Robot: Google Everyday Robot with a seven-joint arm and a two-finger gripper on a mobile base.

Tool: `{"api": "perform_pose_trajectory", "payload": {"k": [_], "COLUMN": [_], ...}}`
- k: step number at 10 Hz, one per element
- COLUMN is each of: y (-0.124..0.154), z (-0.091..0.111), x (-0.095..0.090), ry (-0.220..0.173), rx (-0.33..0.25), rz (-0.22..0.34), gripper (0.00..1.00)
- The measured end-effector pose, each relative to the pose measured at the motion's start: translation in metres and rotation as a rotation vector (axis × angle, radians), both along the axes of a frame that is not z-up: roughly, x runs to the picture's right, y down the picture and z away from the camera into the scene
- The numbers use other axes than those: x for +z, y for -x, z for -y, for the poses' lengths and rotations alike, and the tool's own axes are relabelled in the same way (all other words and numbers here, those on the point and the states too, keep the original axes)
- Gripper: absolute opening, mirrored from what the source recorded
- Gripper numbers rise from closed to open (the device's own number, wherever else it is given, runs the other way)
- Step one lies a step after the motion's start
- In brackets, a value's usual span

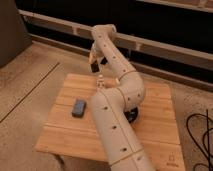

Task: Place the eraser in the ceramic cup

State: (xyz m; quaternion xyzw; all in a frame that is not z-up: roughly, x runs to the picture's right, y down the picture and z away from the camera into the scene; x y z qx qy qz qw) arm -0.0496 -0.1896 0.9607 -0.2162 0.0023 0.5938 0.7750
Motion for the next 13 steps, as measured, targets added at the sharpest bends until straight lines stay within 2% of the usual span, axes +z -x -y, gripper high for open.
{"api": "perform_pose_trajectory", "payload": {"k": [2, 3, 6, 8, 10, 13], "y": [-0.005, -0.02, -0.06, -0.066, -0.054, -0.052], "z": [0.01, 0.021, 0.046, 0.054, 0.062, 0.063], "x": [0.0, -0.002, -0.015, -0.018, -0.024, -0.025], "ry": [-0.027, -0.048, -0.093, -0.108, -0.119, -0.12], "rx": [0.051, 0.116, 0.226, 0.257, 0.28, 0.28], "rz": [0.025, 0.026, -0.012, -0.015, 0.021, 0.025], "gripper": [0.0, 0.0, 0.0, 0.0, 0.0, 0.0]}}
